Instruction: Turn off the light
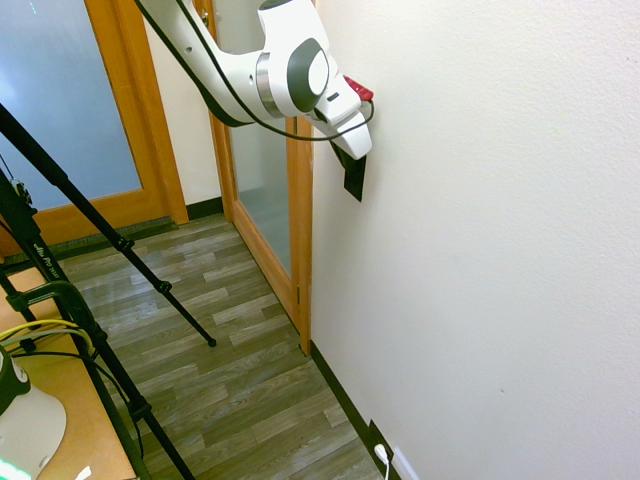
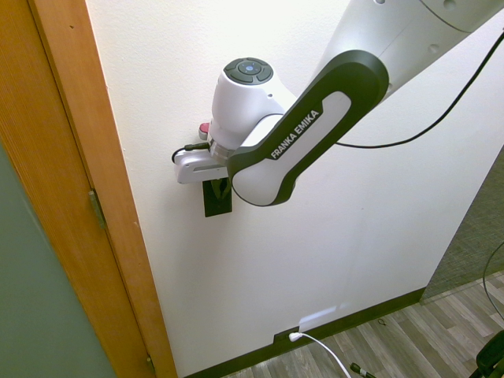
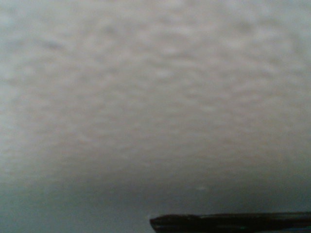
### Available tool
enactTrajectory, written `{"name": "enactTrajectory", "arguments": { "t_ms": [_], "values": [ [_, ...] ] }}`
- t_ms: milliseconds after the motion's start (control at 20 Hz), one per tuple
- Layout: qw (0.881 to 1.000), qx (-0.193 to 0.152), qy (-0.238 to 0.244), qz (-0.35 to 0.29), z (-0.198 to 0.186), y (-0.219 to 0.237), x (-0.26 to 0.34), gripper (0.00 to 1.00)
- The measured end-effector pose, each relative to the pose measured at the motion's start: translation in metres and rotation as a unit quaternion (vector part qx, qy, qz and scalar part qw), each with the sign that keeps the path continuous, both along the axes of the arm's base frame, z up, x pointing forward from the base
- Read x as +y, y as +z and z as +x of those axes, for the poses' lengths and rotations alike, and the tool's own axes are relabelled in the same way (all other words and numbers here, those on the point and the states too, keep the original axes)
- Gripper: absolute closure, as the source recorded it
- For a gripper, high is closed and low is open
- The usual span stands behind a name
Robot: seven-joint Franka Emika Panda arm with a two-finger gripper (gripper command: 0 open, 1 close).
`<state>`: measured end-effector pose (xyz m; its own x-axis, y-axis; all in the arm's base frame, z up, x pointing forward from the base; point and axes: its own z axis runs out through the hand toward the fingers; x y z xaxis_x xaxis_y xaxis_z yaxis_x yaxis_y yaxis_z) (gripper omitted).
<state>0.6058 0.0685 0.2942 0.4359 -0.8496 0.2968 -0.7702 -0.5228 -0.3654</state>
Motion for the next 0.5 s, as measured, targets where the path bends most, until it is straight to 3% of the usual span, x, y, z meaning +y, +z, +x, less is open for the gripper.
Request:
{"name": "enactTrajectory", "arguments": {
  "t_ms": [150, 200, 500],
  "values": [
    [1.000, 0.003, 0.001, 0.003, 0.0023, -0.0096, -0.0008, 1.00],
    [1.000, 0.004, 0.000, 0.005, 0.0023, -0.0095, -0.0009, 0.00],
    [1.000, -0.002, 0.011, 0.010, -0.0046, -0.0112, -0.0008, 0.00]
  ]
}}
